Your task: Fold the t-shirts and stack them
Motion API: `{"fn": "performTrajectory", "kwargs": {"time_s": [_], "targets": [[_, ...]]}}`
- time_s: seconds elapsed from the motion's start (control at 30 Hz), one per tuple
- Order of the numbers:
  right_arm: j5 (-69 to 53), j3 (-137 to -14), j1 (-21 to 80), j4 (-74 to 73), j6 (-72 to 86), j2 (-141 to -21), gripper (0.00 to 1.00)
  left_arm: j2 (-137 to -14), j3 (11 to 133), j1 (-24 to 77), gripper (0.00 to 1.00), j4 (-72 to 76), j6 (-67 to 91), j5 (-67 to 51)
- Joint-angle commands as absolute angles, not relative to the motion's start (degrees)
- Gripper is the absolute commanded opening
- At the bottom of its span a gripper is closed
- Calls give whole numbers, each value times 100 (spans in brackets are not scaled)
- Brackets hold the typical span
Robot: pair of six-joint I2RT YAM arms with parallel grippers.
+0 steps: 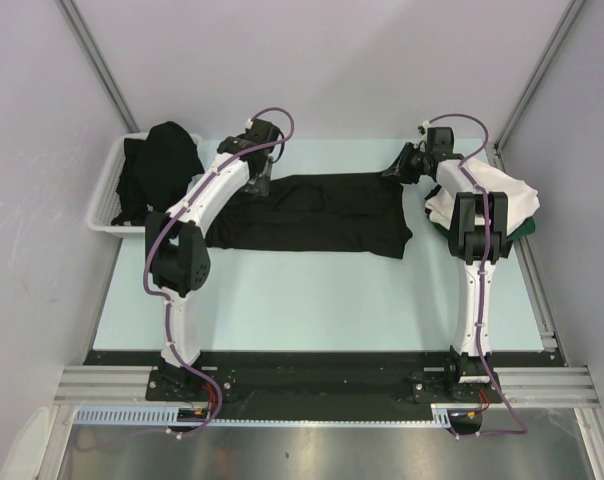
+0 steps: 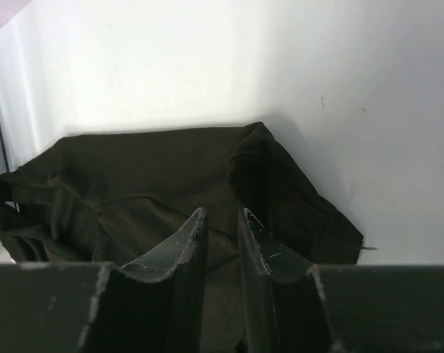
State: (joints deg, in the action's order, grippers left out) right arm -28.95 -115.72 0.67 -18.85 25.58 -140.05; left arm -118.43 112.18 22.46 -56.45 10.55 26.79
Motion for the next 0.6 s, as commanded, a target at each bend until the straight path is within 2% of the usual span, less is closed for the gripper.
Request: {"fn": "performTrajectory", "kwargs": {"time_s": [0.0, 0.57], "targets": [[-2760, -11628, 62, -1933, 2338, -13948, 28, -11540, 11250, 2303, 64, -5581, 1134, 2751], [-2602, -11777, 167, -2109, 1995, -14150, 28, -11689, 11443, 2303, 65, -5643, 1011, 2786]]}}
